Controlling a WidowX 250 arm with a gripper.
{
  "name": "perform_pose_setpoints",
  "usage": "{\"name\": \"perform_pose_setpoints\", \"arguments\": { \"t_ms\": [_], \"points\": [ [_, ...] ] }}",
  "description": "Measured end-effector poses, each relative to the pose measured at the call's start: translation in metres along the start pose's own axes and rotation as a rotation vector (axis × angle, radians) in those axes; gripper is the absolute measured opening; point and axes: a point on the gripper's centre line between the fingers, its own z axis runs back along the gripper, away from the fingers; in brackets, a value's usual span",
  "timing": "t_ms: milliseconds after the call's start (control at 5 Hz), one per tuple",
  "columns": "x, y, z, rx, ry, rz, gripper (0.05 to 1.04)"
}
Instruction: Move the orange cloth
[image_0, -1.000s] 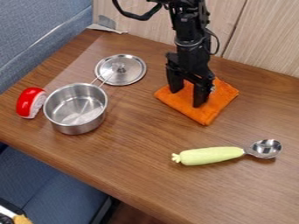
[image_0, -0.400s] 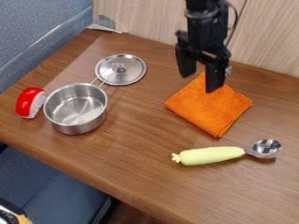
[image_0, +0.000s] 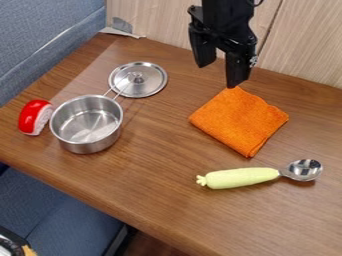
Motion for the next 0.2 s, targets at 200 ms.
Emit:
{"name": "perform_pose_setpoints", "arguments": {
  "t_ms": [200],
  "points": [
    [0.0001, 0.0, 0.0005, 0.001, -0.001, 0.0, 0.998]
  ]
}}
